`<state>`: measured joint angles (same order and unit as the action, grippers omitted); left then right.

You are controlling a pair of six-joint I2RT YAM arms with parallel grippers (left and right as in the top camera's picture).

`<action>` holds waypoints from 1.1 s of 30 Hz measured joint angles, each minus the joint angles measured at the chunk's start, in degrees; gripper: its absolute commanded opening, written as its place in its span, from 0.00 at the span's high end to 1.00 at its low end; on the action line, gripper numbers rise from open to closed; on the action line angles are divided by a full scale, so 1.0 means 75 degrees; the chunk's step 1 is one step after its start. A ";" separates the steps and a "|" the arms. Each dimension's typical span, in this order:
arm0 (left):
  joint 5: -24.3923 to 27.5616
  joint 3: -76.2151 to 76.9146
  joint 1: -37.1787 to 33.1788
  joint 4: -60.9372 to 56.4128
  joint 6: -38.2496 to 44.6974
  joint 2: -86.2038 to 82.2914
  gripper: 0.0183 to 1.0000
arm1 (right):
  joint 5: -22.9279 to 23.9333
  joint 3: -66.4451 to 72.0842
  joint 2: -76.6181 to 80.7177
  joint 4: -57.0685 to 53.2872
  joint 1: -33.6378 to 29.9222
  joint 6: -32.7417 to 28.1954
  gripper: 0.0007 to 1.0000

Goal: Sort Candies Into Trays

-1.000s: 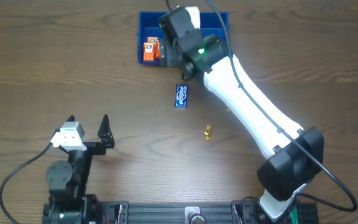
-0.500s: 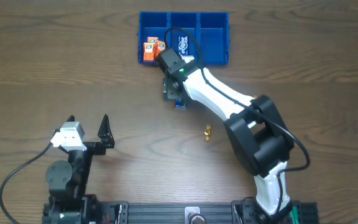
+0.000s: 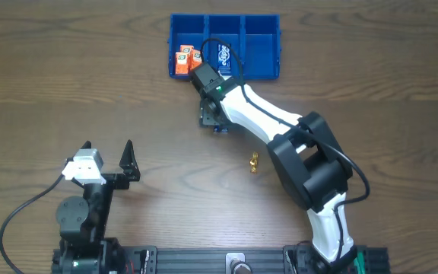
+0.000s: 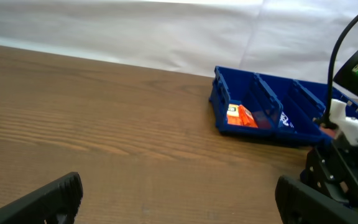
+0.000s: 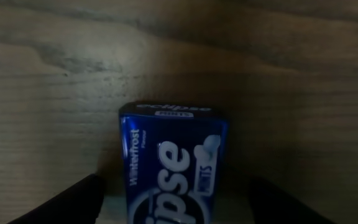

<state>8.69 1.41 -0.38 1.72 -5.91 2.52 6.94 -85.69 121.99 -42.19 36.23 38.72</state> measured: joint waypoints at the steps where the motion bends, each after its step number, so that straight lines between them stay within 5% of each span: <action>1: 0.0000 0.0000 0.0000 0.0003 0.0000 0.0000 0.00 | 0.0003 0.0000 0.0000 0.0003 0.0000 -0.0015 0.38; 13: 0.0000 0.0000 0.0000 0.0003 0.0000 0.0000 0.00 | -0.0017 -0.0012 0.0000 0.0061 0.0000 0.0047 0.82; 23: 0.0000 0.0000 0.0000 0.0003 0.0000 0.0000 0.00 | 0.0259 0.0119 -0.0571 -0.0105 0.0466 0.0044 0.82; 28: 0.0000 0.0000 0.0000 0.0003 0.0000 0.0000 0.00 | 0.1361 -0.0117 -0.2559 -0.0329 0.0994 -0.0026 0.82; 33: 0.0000 0.0000 0.0000 0.0003 0.0000 0.0000 0.00 | 0.2428 -0.1740 -0.3144 0.0009 0.0522 -0.0749 0.82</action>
<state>8.69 1.41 -0.38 1.74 -5.91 2.52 25.15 -98.74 98.41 -42.13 40.14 33.10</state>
